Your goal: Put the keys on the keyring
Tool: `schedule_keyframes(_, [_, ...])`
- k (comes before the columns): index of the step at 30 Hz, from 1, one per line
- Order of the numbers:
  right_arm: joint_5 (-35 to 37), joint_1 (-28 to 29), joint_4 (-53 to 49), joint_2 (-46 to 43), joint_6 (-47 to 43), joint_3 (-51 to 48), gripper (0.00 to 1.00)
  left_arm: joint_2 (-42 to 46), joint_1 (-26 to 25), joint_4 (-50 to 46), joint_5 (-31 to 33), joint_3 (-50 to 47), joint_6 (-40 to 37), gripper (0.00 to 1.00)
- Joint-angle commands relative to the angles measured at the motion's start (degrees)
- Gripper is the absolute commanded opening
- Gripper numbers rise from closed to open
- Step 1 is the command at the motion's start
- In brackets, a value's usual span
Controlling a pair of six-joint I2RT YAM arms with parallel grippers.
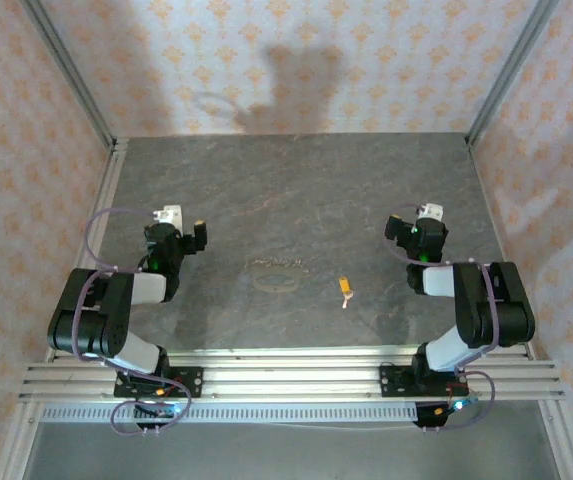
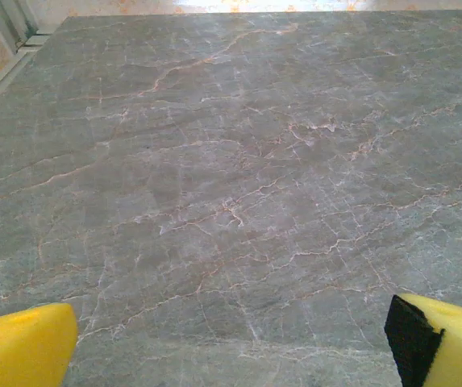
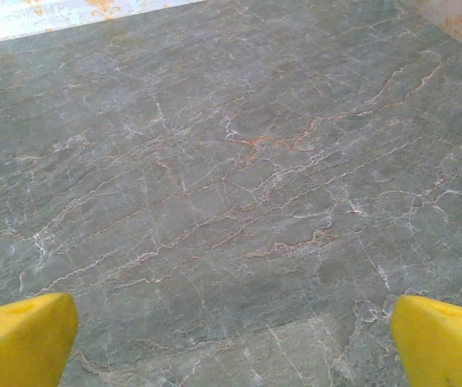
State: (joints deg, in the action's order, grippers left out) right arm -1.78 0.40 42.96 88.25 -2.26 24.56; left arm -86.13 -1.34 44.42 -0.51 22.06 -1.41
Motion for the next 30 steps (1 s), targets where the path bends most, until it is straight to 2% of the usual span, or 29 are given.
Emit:
schedule_keyframes(1, [-0.5,-0.4,1.2,-1.0,-0.4,-0.2,0.99,0.7,0.4,-0.1,-0.6,1.1,0.2,1.0])
schedule_keyframes(30, [0.5,-0.4,1.7,-1.3,-0.1,-0.5,1.0,0.4,0.0,-2.3,1.3,2.6,0.4,1.0])
